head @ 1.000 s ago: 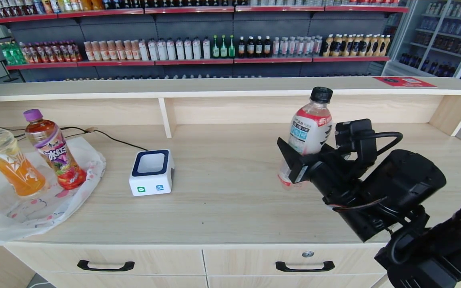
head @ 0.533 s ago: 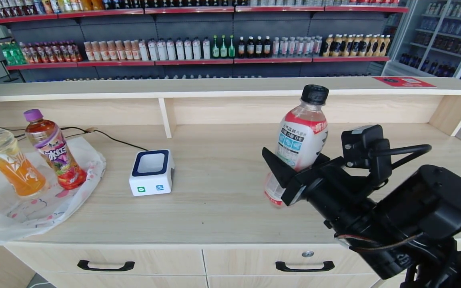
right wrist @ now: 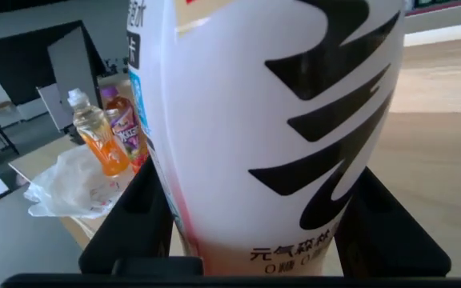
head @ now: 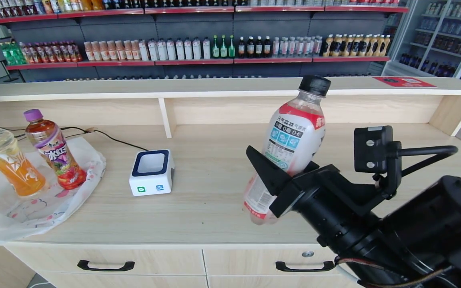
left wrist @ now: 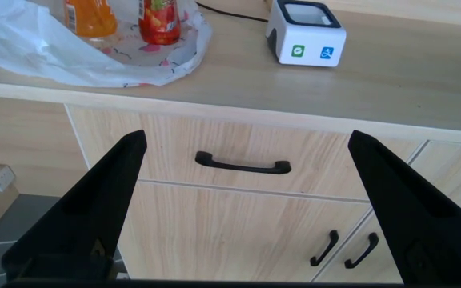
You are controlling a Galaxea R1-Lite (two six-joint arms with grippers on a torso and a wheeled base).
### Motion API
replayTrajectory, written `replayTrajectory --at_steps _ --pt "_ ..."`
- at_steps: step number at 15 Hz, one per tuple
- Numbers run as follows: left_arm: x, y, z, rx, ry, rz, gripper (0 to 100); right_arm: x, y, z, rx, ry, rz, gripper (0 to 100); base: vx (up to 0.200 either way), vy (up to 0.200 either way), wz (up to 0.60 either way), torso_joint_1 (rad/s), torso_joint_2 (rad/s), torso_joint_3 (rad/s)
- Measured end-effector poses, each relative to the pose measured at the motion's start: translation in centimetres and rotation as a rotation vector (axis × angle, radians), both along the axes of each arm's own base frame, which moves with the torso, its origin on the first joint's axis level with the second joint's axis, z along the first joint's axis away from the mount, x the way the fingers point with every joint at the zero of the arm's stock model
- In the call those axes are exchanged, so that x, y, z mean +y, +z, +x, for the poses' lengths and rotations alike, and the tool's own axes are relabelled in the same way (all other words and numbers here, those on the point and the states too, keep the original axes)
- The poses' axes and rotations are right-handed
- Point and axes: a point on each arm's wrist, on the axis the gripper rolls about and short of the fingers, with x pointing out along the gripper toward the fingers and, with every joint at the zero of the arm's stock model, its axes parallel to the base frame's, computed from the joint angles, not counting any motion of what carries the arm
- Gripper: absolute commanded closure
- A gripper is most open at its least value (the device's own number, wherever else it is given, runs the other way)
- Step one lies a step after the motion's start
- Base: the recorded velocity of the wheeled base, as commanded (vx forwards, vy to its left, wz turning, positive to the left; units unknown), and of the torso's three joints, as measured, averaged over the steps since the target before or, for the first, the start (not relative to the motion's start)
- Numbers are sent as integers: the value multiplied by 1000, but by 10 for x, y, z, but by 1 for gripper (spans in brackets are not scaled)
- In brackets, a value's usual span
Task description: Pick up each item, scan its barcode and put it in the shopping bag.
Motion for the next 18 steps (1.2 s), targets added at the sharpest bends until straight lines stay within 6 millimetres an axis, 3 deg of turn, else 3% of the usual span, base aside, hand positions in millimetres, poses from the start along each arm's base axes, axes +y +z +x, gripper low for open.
replayTrajectory --at_steps 3,9,18 --pt "0 0 0 0 0 0 0 10 4 -17 97 -28 144 100 0 0 0 0 0 0" --pt "0 0 0 0 0 1 0 11 29 -23 140 56 369 100 0 0 0 0 0 0" --pt "0 0 0 -2 -1 3 0 11 43 -37 169 147 487 100 0 0 0 0 0 0"
